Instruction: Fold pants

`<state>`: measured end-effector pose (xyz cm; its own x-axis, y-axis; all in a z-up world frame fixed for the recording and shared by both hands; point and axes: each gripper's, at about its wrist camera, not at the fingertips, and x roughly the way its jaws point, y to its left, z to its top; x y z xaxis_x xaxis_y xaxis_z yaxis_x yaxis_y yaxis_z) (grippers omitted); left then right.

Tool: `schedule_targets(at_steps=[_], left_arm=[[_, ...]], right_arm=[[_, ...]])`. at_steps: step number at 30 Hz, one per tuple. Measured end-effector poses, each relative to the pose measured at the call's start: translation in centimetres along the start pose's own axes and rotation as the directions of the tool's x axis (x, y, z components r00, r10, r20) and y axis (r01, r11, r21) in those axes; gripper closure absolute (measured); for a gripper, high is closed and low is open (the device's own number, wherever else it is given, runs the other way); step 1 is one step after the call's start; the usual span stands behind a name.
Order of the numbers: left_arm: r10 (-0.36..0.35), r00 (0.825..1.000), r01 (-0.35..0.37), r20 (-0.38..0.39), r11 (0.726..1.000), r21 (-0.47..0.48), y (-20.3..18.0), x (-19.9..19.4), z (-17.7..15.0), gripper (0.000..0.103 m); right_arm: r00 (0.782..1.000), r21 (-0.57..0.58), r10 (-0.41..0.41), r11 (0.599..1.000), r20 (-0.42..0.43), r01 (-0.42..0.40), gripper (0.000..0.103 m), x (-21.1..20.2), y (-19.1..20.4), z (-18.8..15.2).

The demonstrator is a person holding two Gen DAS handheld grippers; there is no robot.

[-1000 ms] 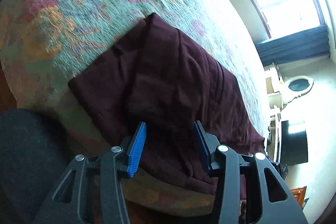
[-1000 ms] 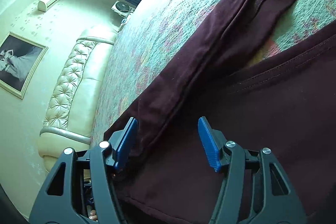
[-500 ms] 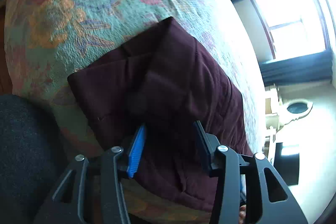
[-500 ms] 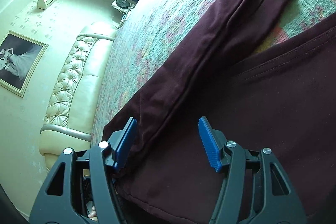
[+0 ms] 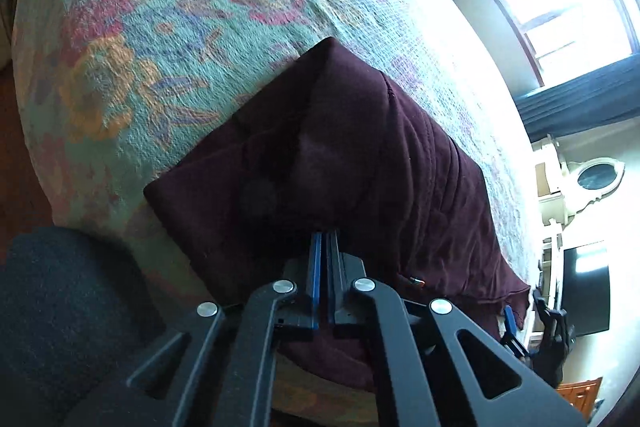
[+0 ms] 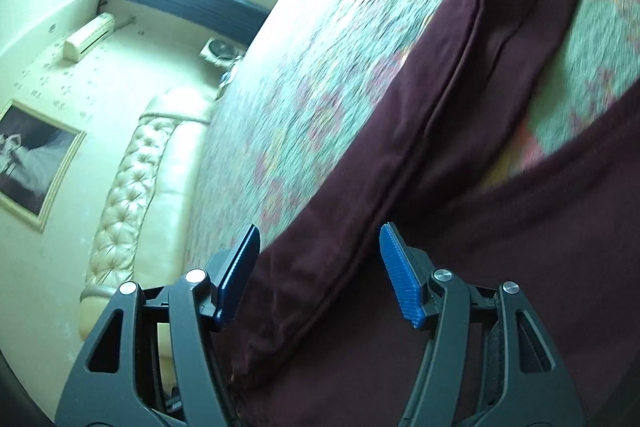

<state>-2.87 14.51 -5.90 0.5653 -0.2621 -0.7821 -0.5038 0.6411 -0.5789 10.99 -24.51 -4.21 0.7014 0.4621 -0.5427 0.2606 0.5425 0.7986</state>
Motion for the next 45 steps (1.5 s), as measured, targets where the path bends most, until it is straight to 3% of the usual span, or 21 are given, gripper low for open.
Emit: schedule_targets(at_steps=[4, 6, 7, 8, 15, 20, 25, 27, 30, 34, 39, 42, 45], left_arm=[[-0.004, 1.0, 0.004, -0.009, 1.0, -0.011, 0.0, 0.2, 0.0, 0.102], [0.005, 1.0, -0.005, -0.011, 1.0, -0.003, -0.1, 0.3, 0.2, 0.102], [0.005, 1.0, -0.005, -0.013, 1.0, -0.006, -0.2, 0.3, 0.3, 0.102], [0.007, 1.0, -0.007, -0.017, 1.0, -0.008, -0.3, 0.4, 0.4, 0.102], [0.003, 0.999, -0.004, -0.033, 0.999, -0.033, -0.1, -0.7, 2.1, 0.102], [-0.033, 0.998, 0.03, -0.044, 0.998, -0.05, 0.4, -2.9, 2.9, 0.102], [-0.009, 0.998, 0.008, -0.06, 1.0, -0.022, 1.6, -4.4, 2.2, 0.102], [0.047, 0.998, -0.048, -0.048, 0.999, -0.009, 2.7, -4.3, 1.8, 0.103], [0.059, 0.995, -0.063, -0.08, 0.997, -0.05, 5.2, -3.9, 2.2, 0.103], [0.082, 0.992, -0.088, -0.094, 0.995, -0.051, 5.8, -3.9, 1.9, 0.103], [0.028, 0.999, -0.026, -0.043, 0.999, 0.046, 2.9, -5.7, 1.4, 0.103], [-0.01, 0.998, 0.015, -0.063, 0.996, 0.084, 1.7, -5.5, 0.9, 0.103], [-0.003, 0.995, 0.009, -0.099, 0.998, 0.056, 1.8, -4.3, 0.1, 0.103]], right_arm=[[0.999, 0.052, -0.045, 0.998, 0.001, 0.045, 0.045, 1.6, -0.8, 1.4], [0.996, 0.06, -0.087, 0.994, -0.003, 0.087, 0.061, 2.4, -1.2, 2.0], [0.995, 0.068, -0.095, 0.993, -0.01, 0.096, 0.088, 2.7, -1.5, 2.2], [0.995, 0.078, -0.097, 0.992, -0.022, 0.099, 0.099, 3.0, -1.8, 2.4], [0.999, 0.035, 0.016, 0.999, 0.043, -0.017, 0.099, -2.3, 0.2, 0.9], [0.999, 0.018, 0.05, 0.999, 0.005, -0.05, 0.099, -6.5, 0.2, -1.1], [0.998, 0.048, 0.032, 0.998, -0.058, -0.029, 0.099, -8.4, -2.0, -4.6], [0.997, 0.053, 0.014, 0.999, -0.077, -0.01, 0.099, -8.8, -3.0, -5.9], [0.995, 0.071, -0.009, 0.997, -0.099, 0.016, 0.099, -8.6, -4.7, -7.0], [0.993, 0.072, -0.044, 0.996, -0.108, 0.051, 0.099, -8.6, -5.9, -8.2], [0.994, 0.104, -0.042, 0.993, -0.097, 0.052, 0.099, -9.1, -7.0, -9.1], [0.994, 0.107, -0.038, 0.993, -0.099, 0.049, 0.099, -9.0, -7.0, -9.1], [0.994, 0.097, -0.044, 0.994, -0.1, 0.053, 0.099, -8.7, -6.5, -9.0]])
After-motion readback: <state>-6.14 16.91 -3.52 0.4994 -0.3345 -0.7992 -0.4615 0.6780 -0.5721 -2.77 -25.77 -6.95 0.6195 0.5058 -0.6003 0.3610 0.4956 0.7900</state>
